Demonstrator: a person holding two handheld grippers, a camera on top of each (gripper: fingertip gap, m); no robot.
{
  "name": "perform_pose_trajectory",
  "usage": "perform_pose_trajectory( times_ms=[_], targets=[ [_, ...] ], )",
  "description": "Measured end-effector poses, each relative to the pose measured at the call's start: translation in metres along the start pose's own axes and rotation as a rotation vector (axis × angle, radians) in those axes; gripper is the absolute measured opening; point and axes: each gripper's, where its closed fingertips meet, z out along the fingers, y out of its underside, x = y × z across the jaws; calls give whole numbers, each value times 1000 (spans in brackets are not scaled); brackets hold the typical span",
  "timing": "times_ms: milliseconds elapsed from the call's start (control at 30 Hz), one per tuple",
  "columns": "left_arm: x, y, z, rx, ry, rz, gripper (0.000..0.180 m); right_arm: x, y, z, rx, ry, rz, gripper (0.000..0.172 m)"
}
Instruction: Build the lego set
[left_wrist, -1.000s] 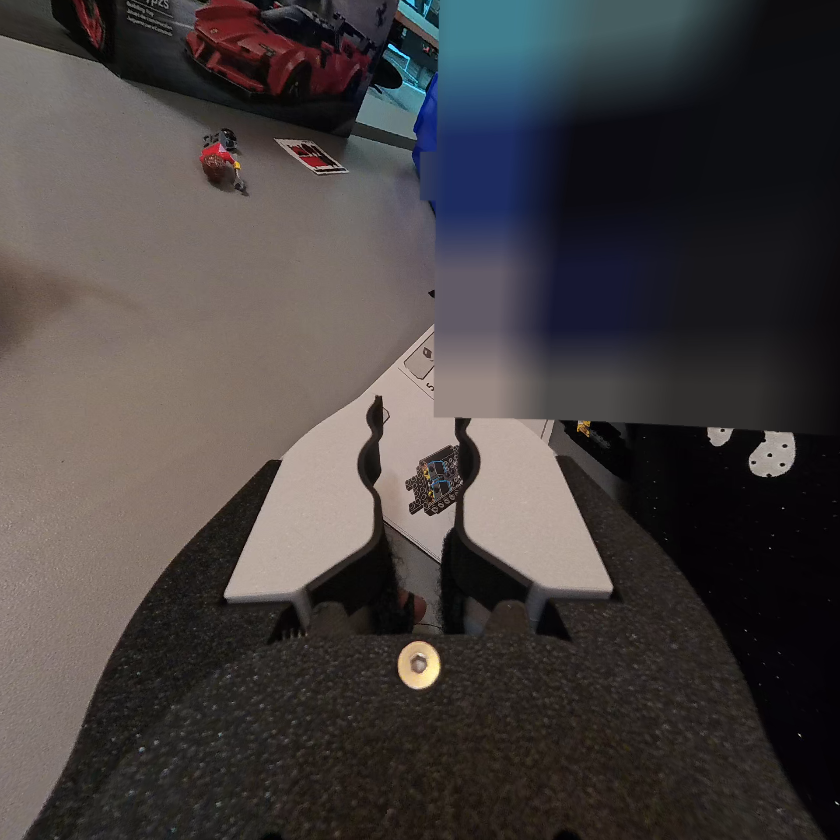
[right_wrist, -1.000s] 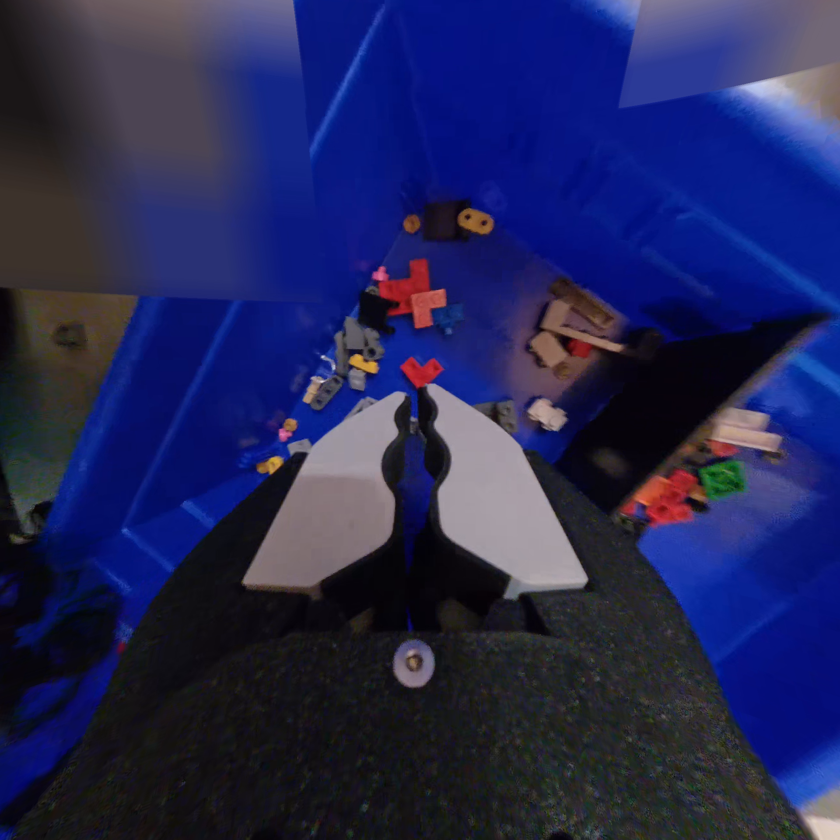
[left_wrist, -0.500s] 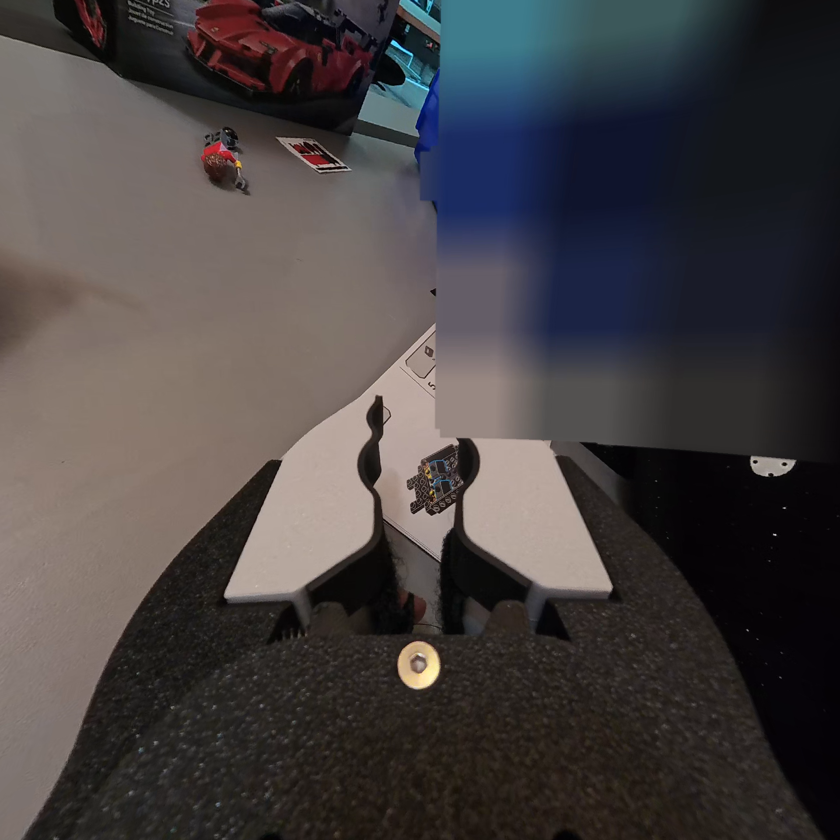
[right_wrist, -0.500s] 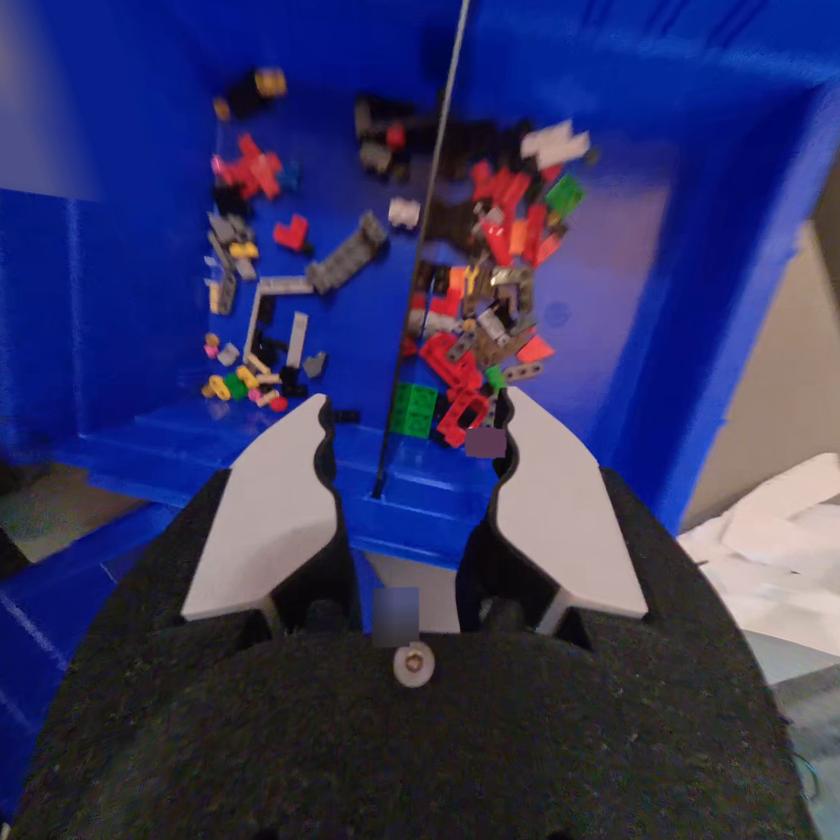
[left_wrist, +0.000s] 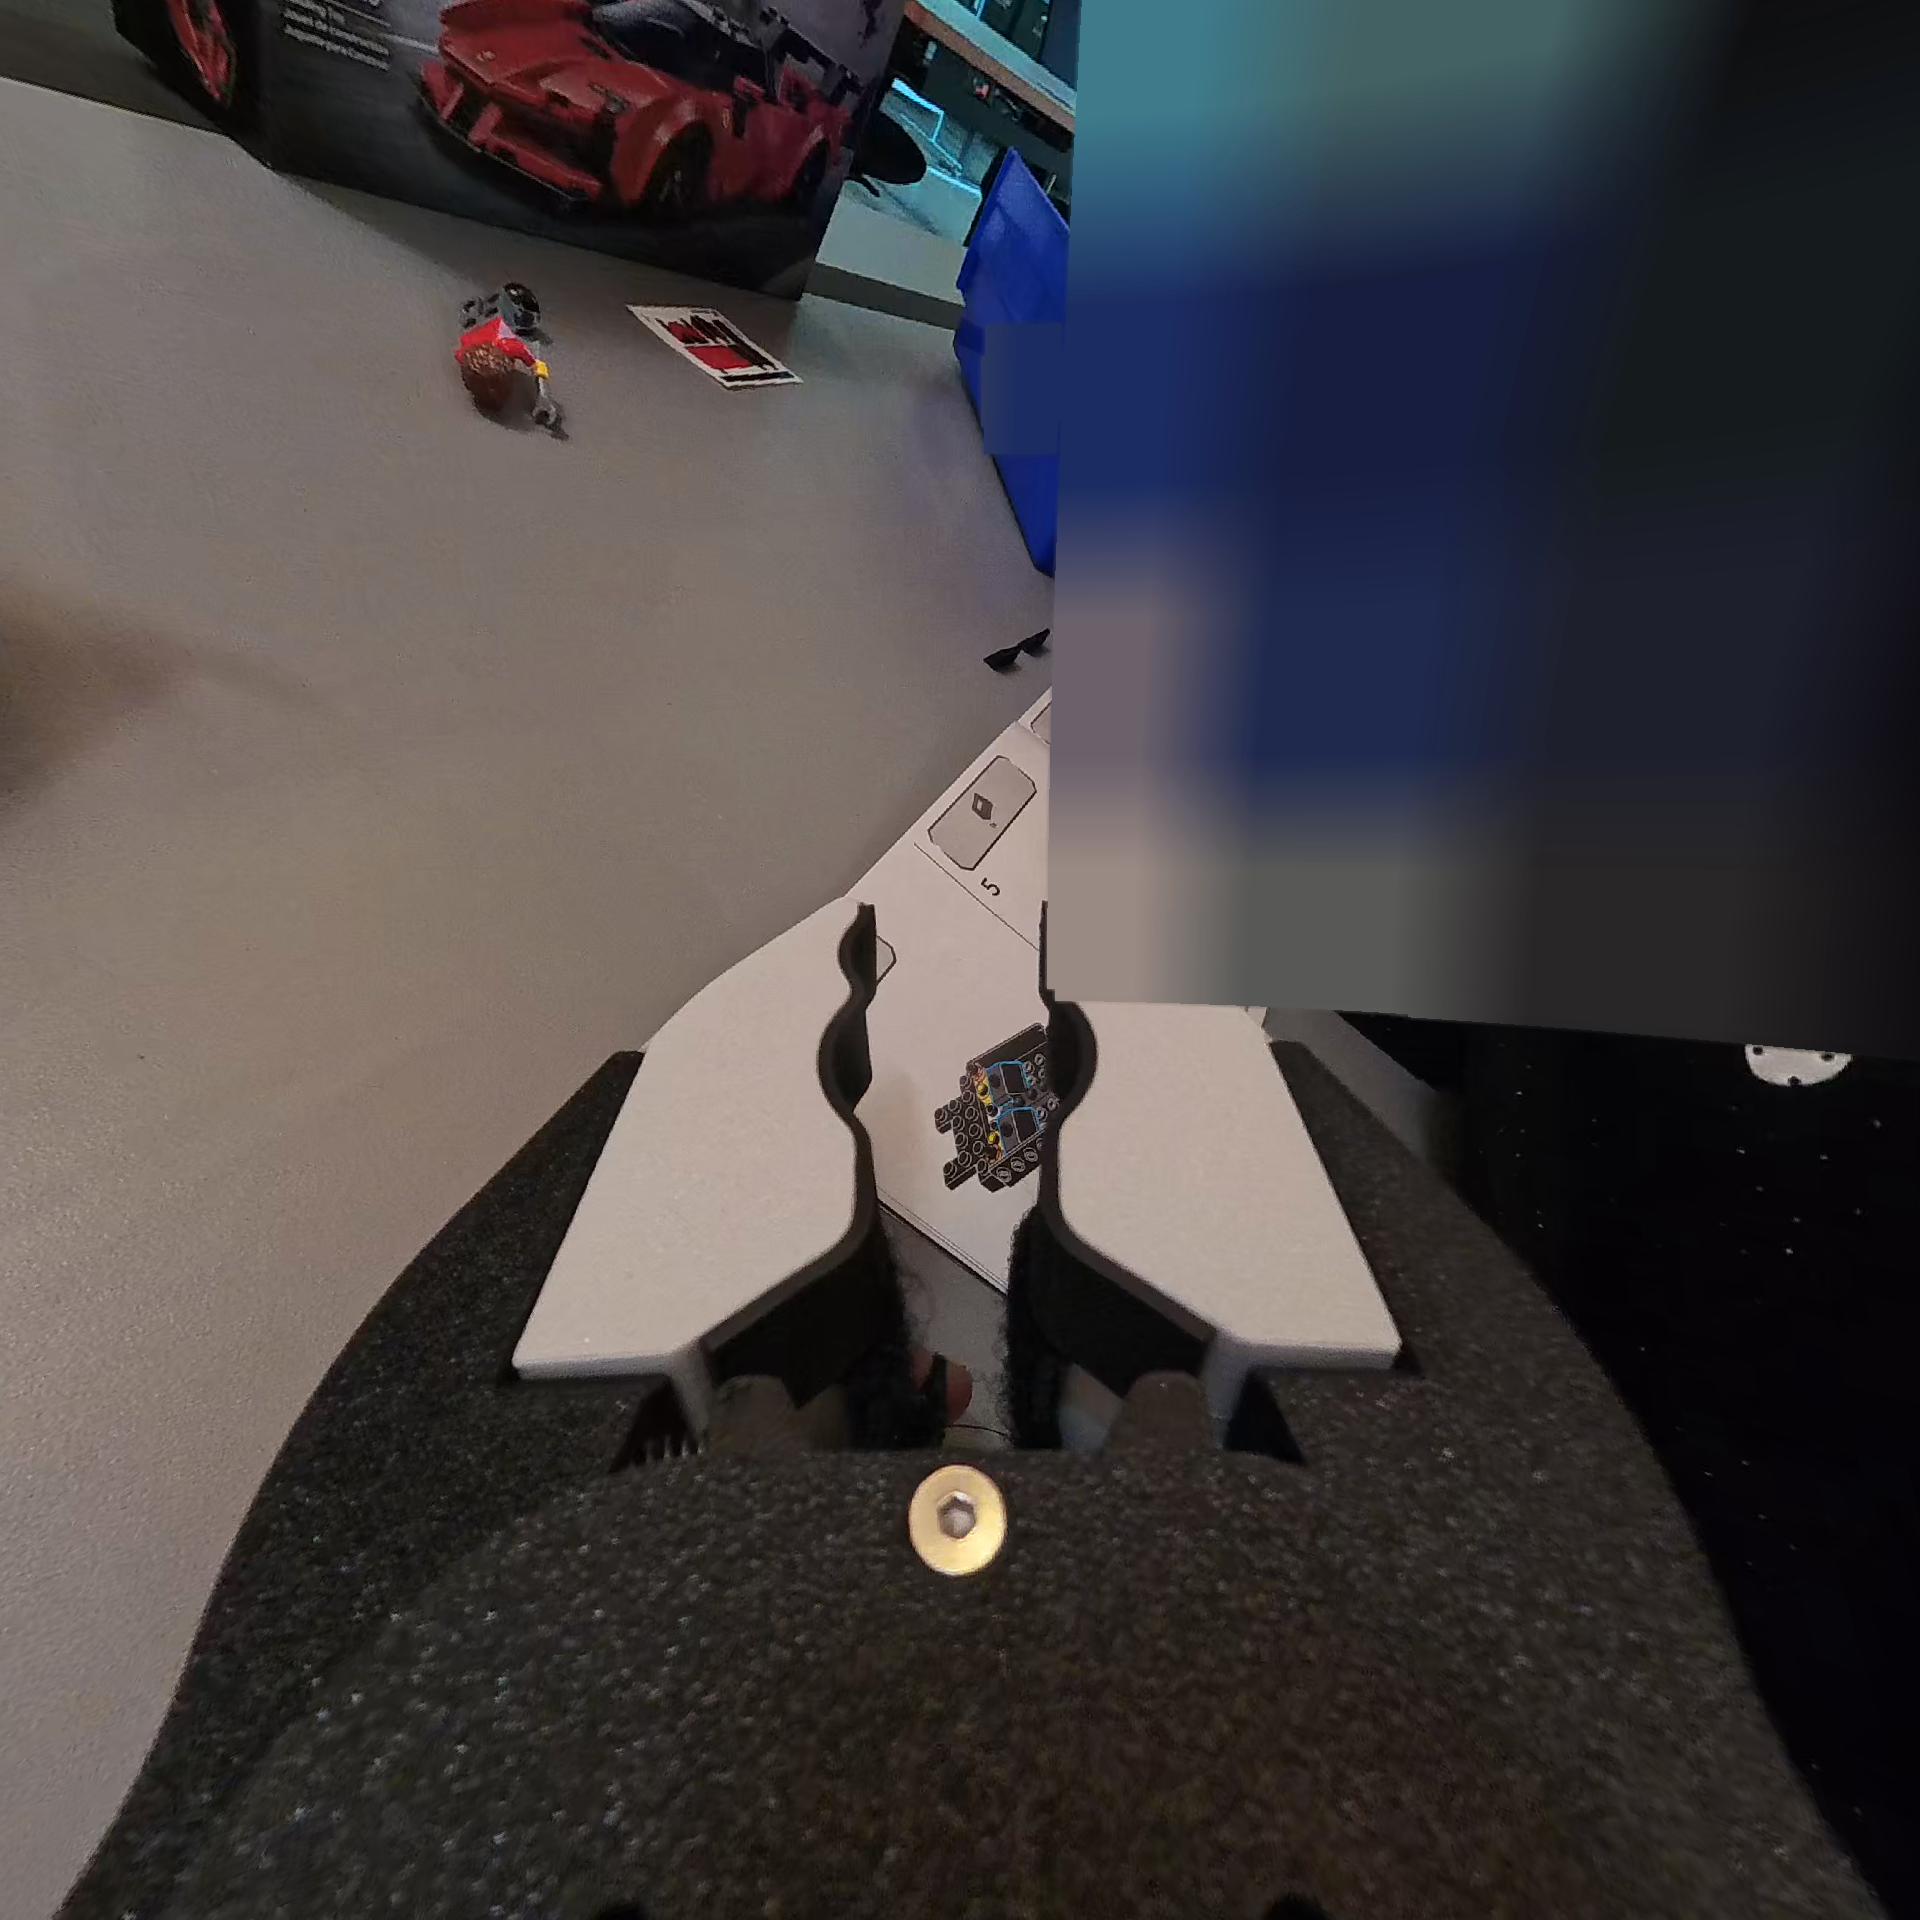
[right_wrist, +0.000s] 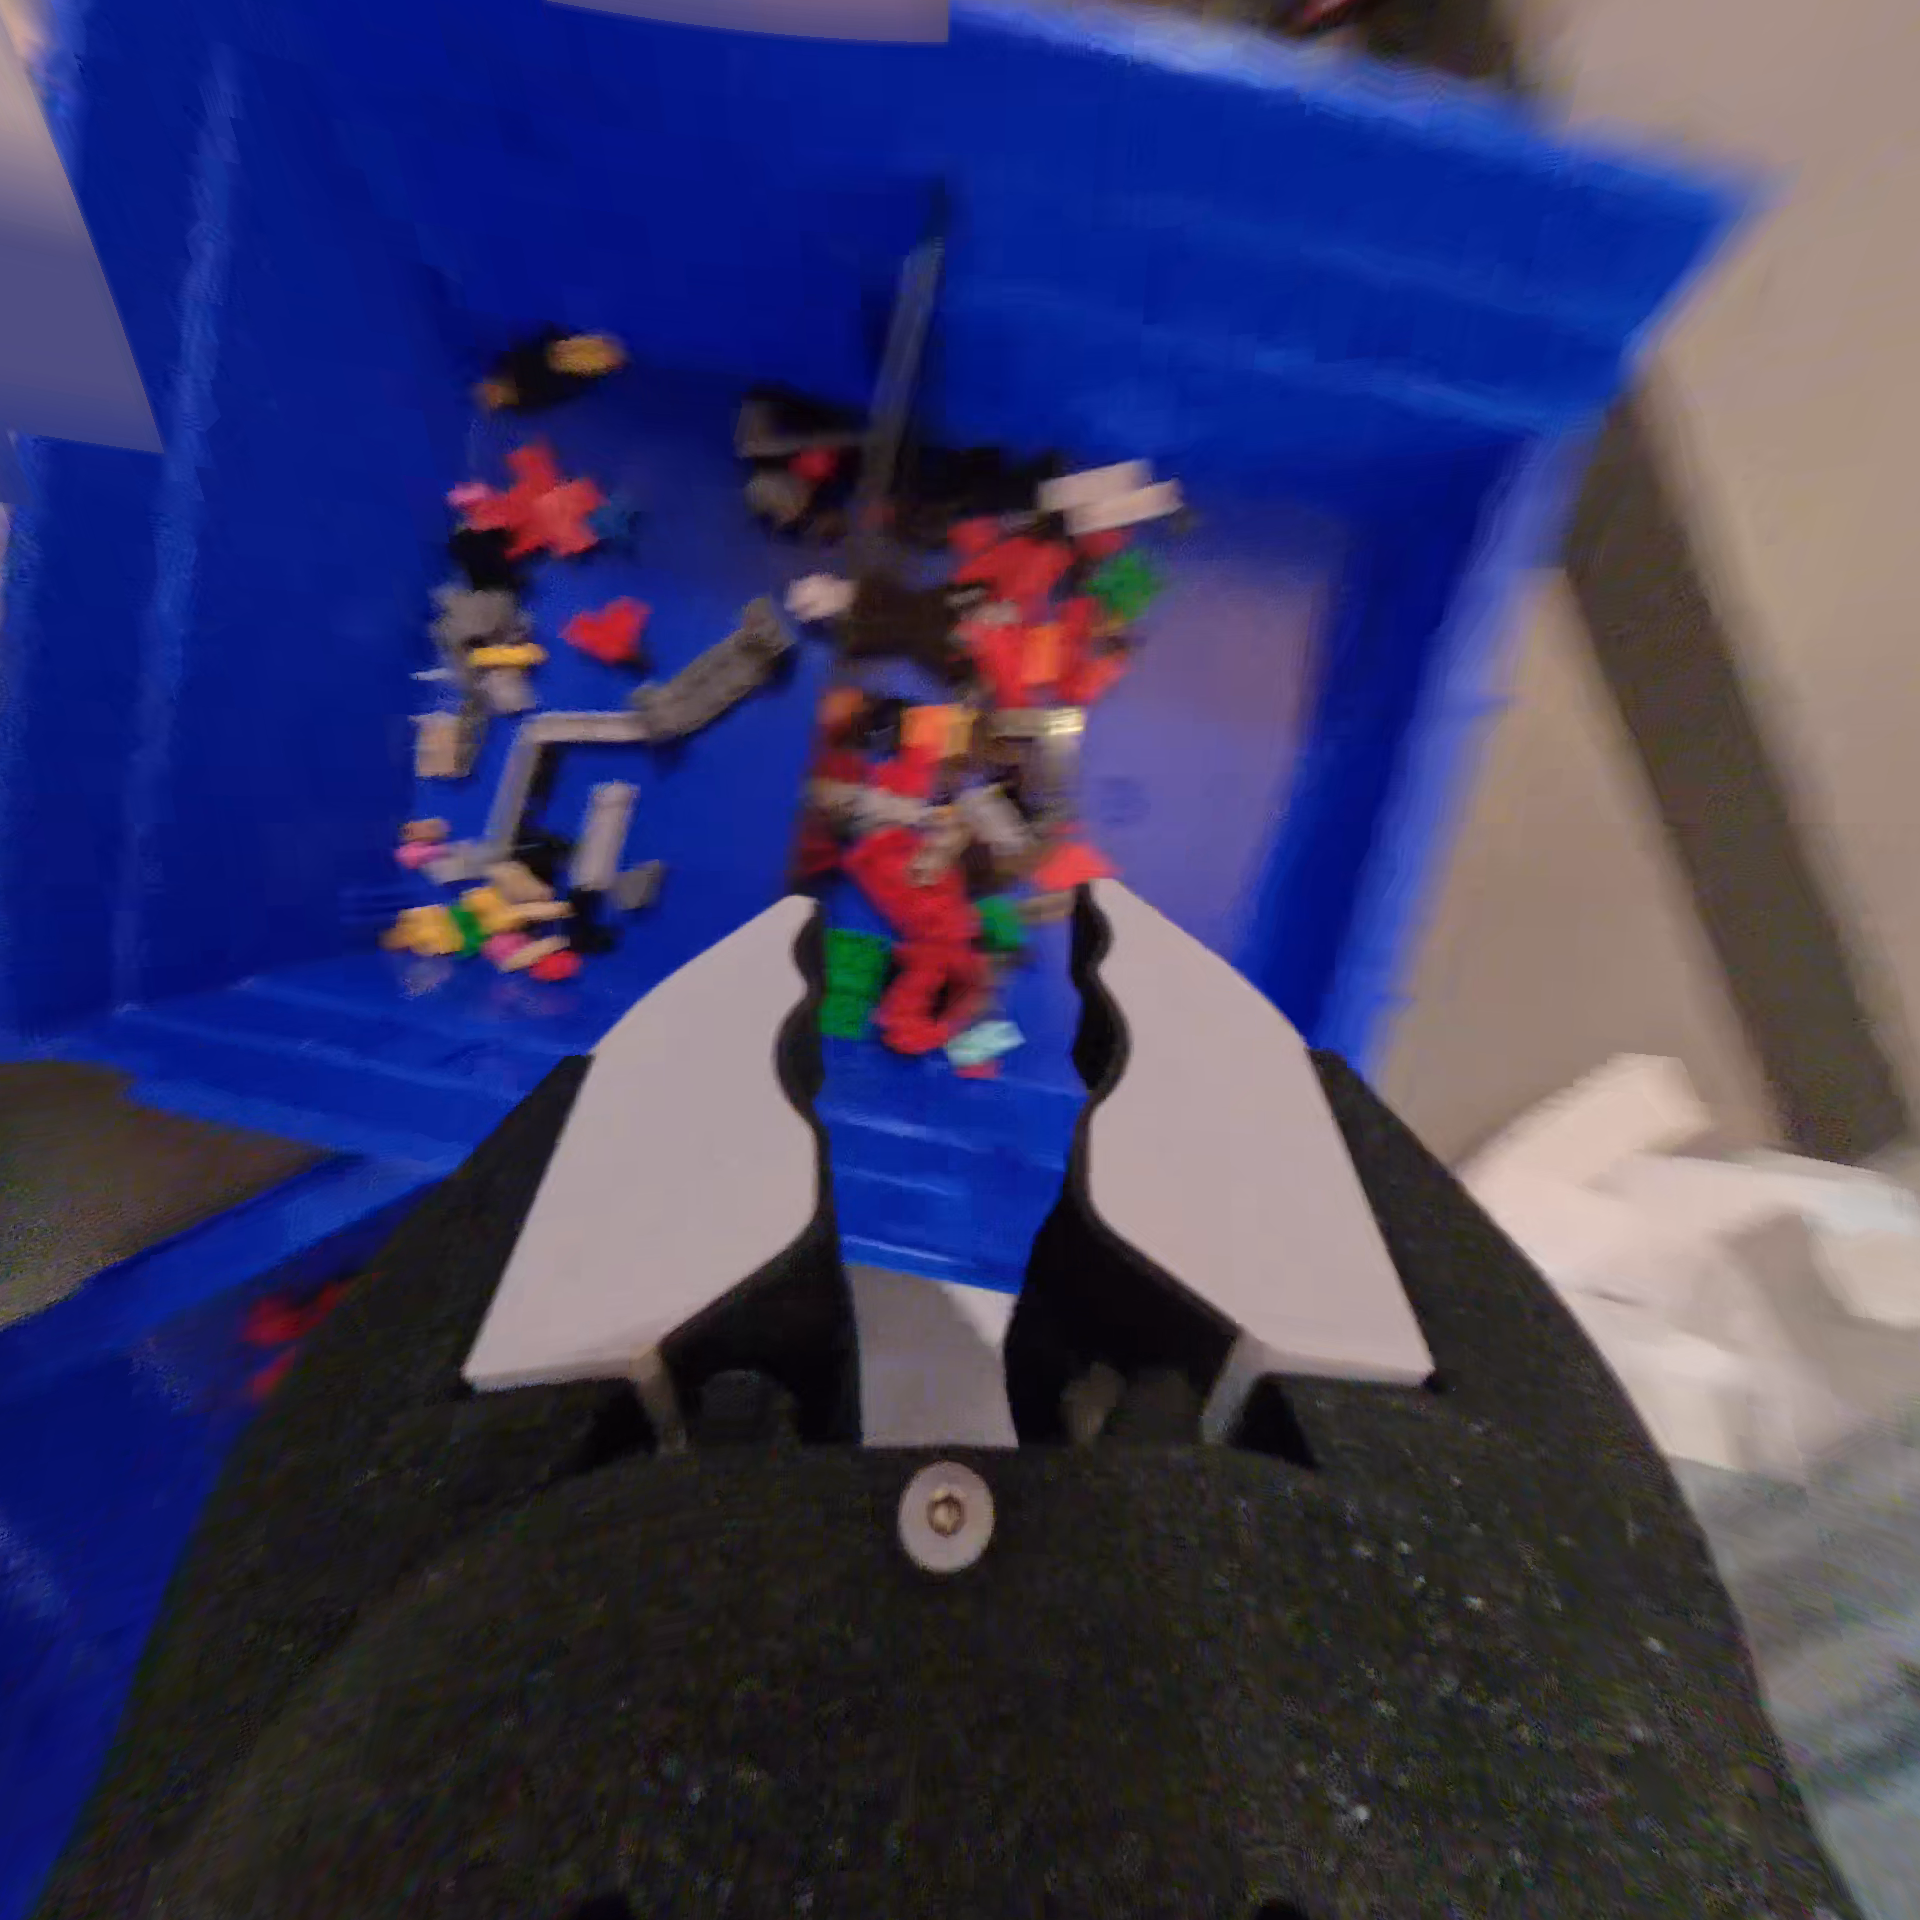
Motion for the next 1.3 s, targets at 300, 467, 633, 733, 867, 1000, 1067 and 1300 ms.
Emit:
perform_pose_trajectory(
  times_ms=[300, 467, 633, 733, 867, 1000, 1067, 1300],
  targets=[
    [17, -10, -5, 89, -4, 112, 28, 86, 2, 56, -200, 43, -152, 79],
    [54, -49, -12, 35, -109, 286, 42, 80, -30, 51, -187, 96, -319, 79],
    [70, -113, 2, -70, -338, 582, 44, 46, -61, -11, -50, 194, -460, 82],
    [83, -138, 39, -131, -275, 694, 48, 13, -64, -40, 61, 257, -488, 83],
    [103, -163, 101, -151, -110, 758, 53, -25, -46, -49, 132, 357, -528, 83],
    [121, -172, 169, -206, -2, 793, 56, -67, -30, -44, 233, 288, -471, 78],
    [136, -168, 201, -218, 56, 812, 58, -73, -20, -49, 254, 272, -440, 76],
    [194, -103, 252, -345, 188, 1249, 42, -32, 12, -79, 153, 269, -234, 82]
  ],
)
